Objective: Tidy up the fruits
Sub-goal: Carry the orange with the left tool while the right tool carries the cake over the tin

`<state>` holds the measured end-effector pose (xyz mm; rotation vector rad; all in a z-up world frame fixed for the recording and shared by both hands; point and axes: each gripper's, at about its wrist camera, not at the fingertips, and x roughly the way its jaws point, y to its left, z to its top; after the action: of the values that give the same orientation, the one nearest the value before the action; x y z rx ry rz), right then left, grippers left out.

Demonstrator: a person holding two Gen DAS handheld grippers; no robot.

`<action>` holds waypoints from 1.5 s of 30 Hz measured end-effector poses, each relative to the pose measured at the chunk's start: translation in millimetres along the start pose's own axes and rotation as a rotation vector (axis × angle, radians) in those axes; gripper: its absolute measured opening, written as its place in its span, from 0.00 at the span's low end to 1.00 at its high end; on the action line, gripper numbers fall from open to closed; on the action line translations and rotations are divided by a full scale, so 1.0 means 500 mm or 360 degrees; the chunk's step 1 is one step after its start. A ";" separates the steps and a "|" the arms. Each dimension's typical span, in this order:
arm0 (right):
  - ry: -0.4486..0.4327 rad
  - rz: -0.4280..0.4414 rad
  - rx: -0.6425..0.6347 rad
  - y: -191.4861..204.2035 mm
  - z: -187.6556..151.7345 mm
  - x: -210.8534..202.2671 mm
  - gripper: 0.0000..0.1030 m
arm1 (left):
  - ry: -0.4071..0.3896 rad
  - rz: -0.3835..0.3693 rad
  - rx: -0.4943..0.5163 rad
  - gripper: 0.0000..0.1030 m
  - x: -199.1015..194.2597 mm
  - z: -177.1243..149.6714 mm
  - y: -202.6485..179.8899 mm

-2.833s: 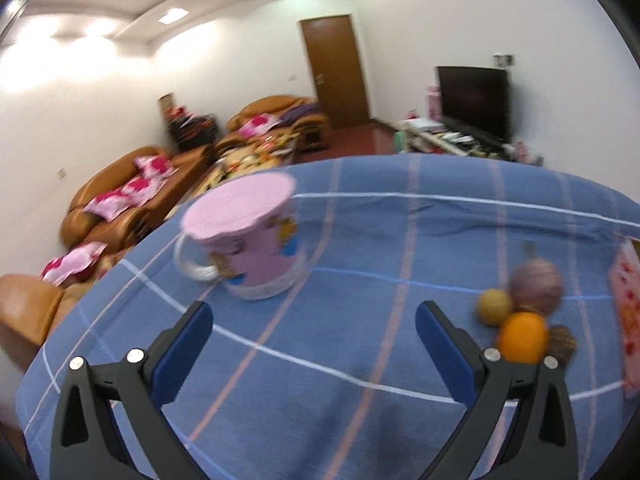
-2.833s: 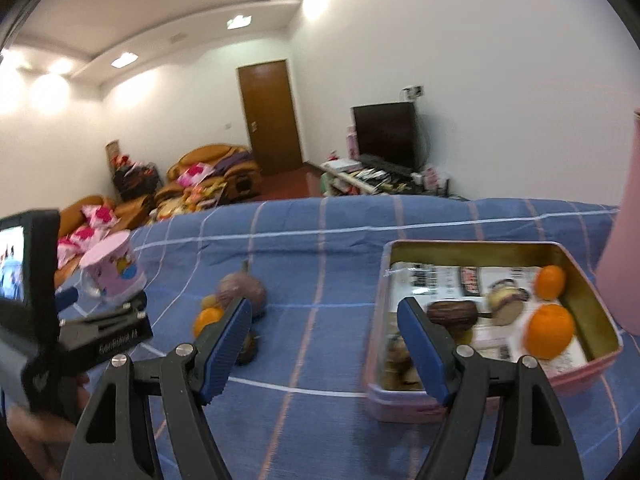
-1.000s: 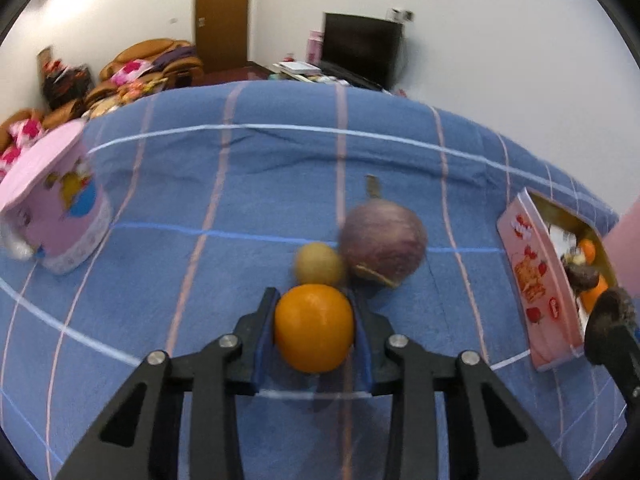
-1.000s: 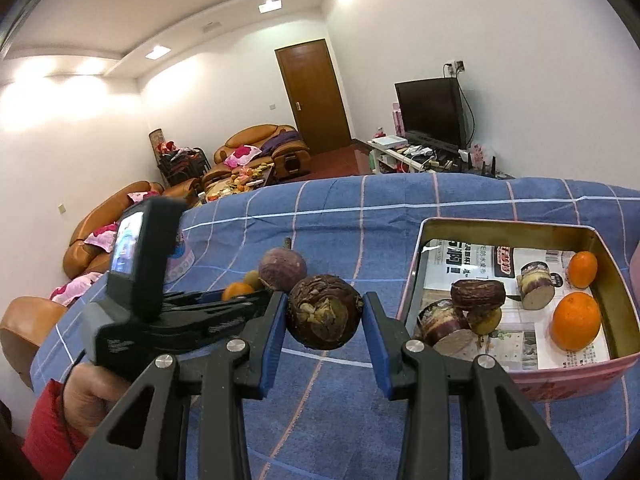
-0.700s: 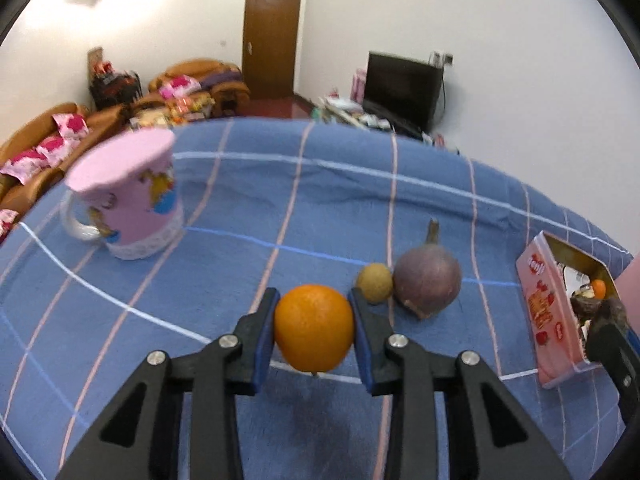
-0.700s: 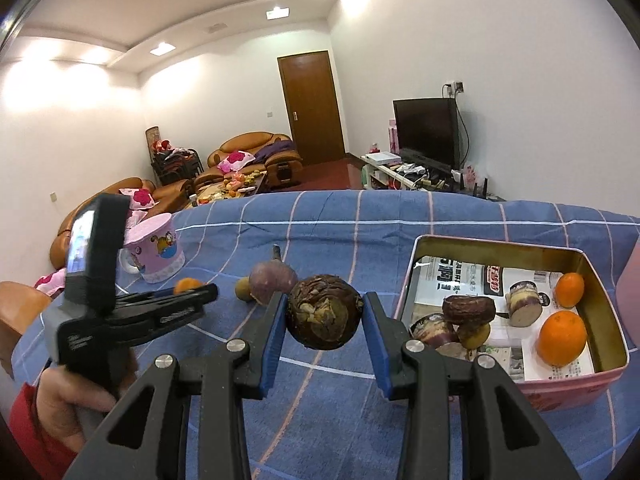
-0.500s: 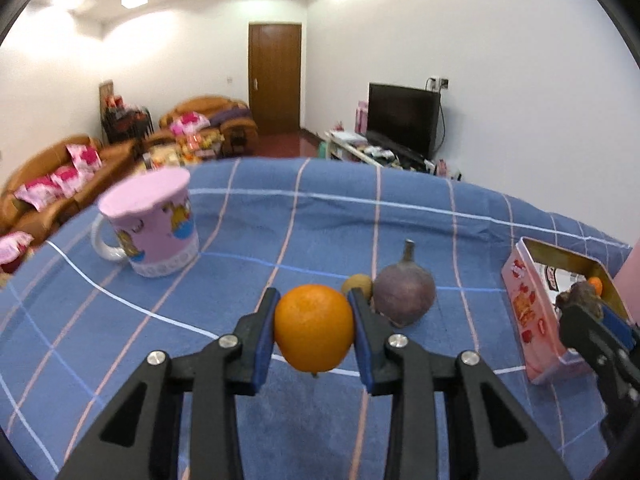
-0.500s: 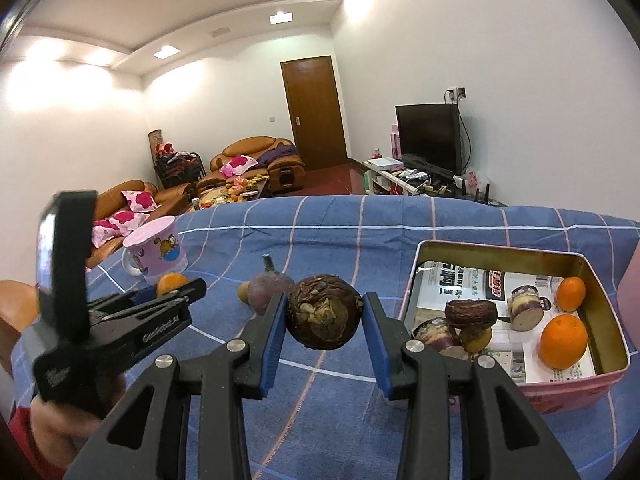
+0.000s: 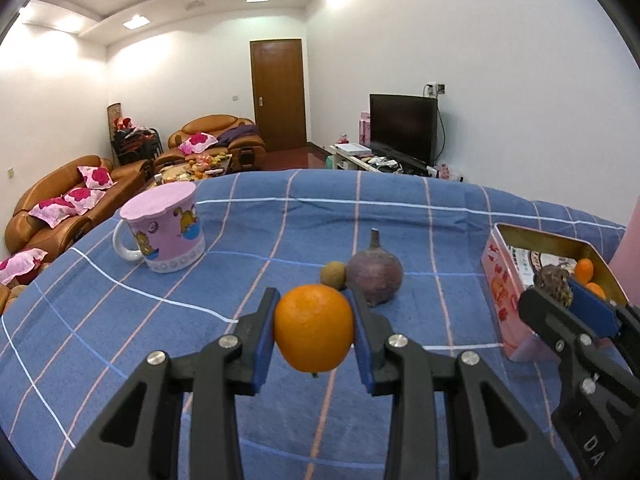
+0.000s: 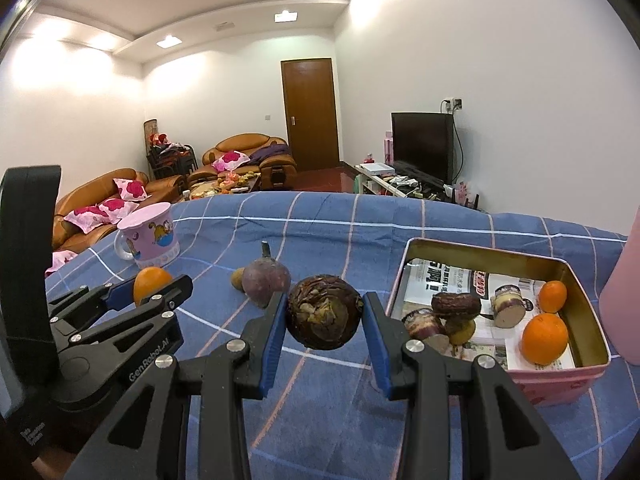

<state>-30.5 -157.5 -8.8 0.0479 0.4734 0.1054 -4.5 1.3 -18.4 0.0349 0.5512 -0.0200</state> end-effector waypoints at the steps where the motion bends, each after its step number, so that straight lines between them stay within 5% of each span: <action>1: 0.0000 -0.0002 -0.0006 -0.002 -0.001 -0.004 0.39 | 0.0001 -0.0009 0.0005 0.35 -0.002 -0.001 -0.003; 18: -0.0048 -0.0077 0.0044 -0.120 -0.003 -0.058 0.39 | 0.0018 -0.0252 0.0089 0.35 -0.008 -0.003 -0.122; 45: -0.0117 -0.0521 0.0249 -0.361 0.035 -0.063 0.39 | 0.0022 -0.0456 0.0217 0.35 0.028 0.042 -0.352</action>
<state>-34.0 -340.9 8.2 0.1266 0.4098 -0.2544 13.3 -175.4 -12.9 0.0891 0.5646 -0.3369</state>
